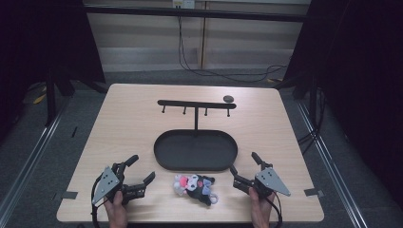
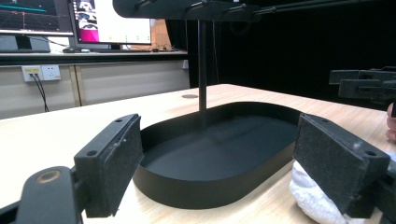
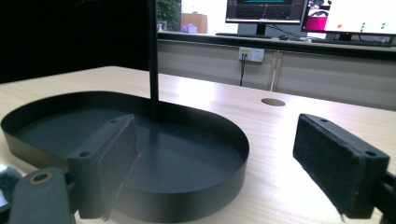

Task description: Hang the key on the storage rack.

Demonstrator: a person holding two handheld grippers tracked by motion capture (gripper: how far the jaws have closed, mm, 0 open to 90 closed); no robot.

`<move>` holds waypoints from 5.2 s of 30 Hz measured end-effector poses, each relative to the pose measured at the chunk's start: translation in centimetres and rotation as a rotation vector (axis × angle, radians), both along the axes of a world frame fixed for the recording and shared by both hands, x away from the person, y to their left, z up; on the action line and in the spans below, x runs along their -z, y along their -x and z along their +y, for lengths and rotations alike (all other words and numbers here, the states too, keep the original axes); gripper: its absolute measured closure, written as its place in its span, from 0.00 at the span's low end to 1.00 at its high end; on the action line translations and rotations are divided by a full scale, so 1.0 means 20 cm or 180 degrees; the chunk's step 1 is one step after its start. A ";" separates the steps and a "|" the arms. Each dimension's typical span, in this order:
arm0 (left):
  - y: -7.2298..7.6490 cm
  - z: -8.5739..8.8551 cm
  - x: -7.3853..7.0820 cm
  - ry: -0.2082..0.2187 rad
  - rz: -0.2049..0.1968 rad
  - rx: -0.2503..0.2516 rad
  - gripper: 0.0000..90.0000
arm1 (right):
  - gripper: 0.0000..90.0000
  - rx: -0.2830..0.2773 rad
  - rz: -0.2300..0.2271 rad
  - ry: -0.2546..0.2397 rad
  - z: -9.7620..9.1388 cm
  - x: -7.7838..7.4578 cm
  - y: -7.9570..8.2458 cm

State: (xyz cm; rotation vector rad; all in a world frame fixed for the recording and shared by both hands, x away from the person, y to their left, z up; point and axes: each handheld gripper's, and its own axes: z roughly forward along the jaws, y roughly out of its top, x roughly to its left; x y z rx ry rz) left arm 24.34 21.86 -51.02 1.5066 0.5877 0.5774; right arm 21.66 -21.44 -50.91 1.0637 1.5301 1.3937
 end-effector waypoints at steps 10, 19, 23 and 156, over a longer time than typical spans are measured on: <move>0.00 0.00 0.00 0.0012 0.0008 -0.0024 0.17 | 0.15 -0.0023 0.0100 -0.0103 -0.02 0.00 0.00; 0.00 0.00 0.00 0.0003 0.0006 -0.0018 0.17 | 0.27 -0.0093 0.0211 -0.0065 -0.01 -0.01 -0.01; 0.00 0.00 0.00 -0.0013 -0.0004 0.0004 0.17 | 0.32 -0.0175 0.0330 0.0029 0.01 -0.01 -0.02; 0.00 0.00 0.00 0.0013 -0.0002 -0.0005 0.17 | 0.97 -0.2522 0.3977 0.2714 0.65 -0.40 -0.39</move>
